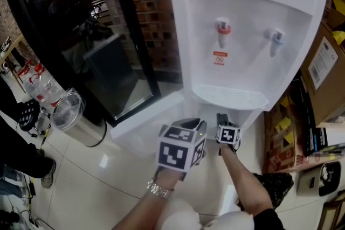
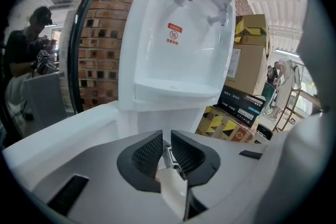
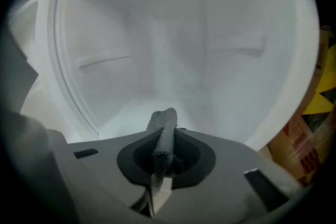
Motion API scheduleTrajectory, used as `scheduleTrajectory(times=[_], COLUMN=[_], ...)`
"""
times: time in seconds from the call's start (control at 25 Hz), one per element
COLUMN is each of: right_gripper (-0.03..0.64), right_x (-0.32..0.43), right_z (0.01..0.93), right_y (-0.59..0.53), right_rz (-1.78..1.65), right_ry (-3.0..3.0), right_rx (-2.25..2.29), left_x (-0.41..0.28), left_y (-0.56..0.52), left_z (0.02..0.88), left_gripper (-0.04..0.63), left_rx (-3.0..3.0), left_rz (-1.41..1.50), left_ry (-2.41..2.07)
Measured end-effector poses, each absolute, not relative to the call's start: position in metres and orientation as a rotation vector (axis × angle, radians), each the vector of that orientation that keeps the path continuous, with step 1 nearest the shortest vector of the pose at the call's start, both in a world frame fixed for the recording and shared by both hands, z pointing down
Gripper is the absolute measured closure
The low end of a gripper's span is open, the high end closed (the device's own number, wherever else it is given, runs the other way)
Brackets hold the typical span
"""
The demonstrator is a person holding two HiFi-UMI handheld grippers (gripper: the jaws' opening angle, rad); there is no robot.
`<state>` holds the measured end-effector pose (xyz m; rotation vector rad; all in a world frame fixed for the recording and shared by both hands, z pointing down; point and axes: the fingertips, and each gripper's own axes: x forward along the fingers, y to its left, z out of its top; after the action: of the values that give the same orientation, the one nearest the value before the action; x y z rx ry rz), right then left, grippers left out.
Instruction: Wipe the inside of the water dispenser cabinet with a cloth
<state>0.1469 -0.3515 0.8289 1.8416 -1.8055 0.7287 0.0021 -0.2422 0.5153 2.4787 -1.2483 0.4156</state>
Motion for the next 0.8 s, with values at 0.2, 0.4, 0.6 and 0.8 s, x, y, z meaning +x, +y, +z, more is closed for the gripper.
scheduleTrajectory(times=[0.2,0.4,0.6,0.8], right_gripper=[0.598,0.598,0.598,0.598], right_x=[0.178,0.108,0.058,0.084], right_z=[0.828,0.786,0.809,0.815], right_y=[-0.329,-0.350,-0.363,-0.373], right_rz=[0.772,0.637,0.708,0.721], right_ry=[-1.665,-1.965,-2.087,-2.021], right_rx=[1.956,1.851,1.637,1.732], left_x=[0.011,0.009,0.001,-0.007], left_y=[-0.242,-0.243,-0.243,-0.244], left_z=[0.516,0.515,0.517,0.514], left_gripper=[0.543,0.543,0.543,0.543], left_rx=[2.487,2.488,2.477,2.476], left_rz=[0.415,0.414,0.424,0.422], left_ry=[-1.227,-1.233,-1.247,-1.263])
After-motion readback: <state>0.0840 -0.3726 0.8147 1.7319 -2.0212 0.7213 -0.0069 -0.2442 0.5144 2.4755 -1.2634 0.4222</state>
